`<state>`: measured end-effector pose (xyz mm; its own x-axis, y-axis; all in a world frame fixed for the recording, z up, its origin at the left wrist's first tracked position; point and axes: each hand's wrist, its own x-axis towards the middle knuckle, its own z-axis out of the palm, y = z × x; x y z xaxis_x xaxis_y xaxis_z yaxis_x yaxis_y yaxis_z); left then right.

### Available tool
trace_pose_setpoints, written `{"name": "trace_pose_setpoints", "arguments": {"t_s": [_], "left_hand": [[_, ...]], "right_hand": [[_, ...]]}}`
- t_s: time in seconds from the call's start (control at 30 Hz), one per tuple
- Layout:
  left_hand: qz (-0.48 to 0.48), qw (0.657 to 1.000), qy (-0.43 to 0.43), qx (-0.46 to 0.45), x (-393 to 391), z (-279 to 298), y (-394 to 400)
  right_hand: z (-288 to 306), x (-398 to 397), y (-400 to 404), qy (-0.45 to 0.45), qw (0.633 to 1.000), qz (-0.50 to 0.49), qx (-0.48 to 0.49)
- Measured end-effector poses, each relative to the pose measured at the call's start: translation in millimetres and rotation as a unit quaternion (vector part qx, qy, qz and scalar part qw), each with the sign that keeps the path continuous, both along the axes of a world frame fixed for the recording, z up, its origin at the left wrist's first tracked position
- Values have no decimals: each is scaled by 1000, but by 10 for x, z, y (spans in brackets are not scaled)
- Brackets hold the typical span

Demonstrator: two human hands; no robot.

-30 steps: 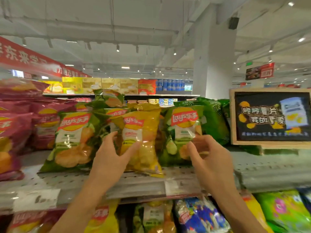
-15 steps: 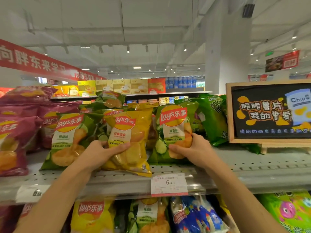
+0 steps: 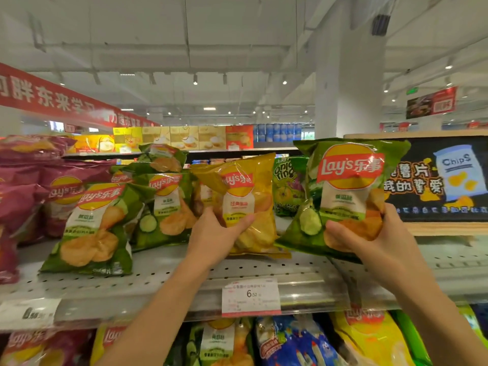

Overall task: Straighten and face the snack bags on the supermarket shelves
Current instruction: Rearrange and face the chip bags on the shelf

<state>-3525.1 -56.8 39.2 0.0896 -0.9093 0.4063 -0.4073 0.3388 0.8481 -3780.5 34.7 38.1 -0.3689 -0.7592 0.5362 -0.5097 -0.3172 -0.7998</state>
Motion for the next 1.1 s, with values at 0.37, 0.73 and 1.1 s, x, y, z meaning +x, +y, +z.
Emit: {"name": "trace_pose_setpoints", "arguments": {"t_s": [0.37, 0.73, 1.1], "left_hand": [[-26, 992, -119, 33, 50, 13, 62], [277, 887, -317, -190, 1619, -605, 1042], [233, 937, -145, -214, 1795, -835, 953]], "right_hand": [[91, 425, 189, -22, 996, 71, -46], [64, 2057, -182, 75, 983, 169, -12], [-40, 2509, -478, 137, 972, 165, 96]]}}
